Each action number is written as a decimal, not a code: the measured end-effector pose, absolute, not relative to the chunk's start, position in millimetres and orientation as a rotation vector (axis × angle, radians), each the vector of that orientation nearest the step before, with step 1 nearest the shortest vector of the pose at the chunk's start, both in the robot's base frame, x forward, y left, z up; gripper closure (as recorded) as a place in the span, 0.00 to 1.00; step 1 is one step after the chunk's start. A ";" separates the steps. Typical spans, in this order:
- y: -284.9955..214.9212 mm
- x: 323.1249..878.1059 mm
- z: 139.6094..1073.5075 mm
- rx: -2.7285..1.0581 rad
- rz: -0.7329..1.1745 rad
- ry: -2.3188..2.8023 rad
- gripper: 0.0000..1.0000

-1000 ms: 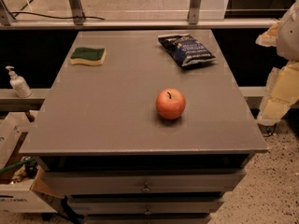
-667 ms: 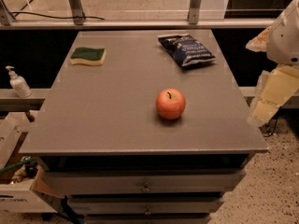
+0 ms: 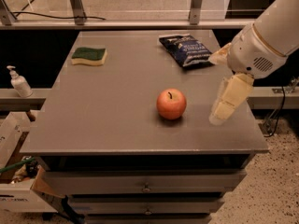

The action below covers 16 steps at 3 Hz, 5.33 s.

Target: Move apple near sponge

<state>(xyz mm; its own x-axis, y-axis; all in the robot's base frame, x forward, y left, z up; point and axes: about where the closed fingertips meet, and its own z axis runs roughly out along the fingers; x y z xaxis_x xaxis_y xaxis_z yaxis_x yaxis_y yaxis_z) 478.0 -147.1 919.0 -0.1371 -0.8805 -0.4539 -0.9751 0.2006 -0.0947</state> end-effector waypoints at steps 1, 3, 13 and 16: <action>-129.2 497.8 903.4 -1.720 0.422 2.013 0.00; -101.7 511.4 866.1 -1.745 0.539 1.933 0.00; -40.1 658.5 852.3 -1.306 0.541 1.941 1.00; 55.5 743.3 858.8 -1.326 0.562 1.893 1.00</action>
Offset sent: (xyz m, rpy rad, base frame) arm 0.0406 0.0503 -0.0544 0.1999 0.0547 0.1231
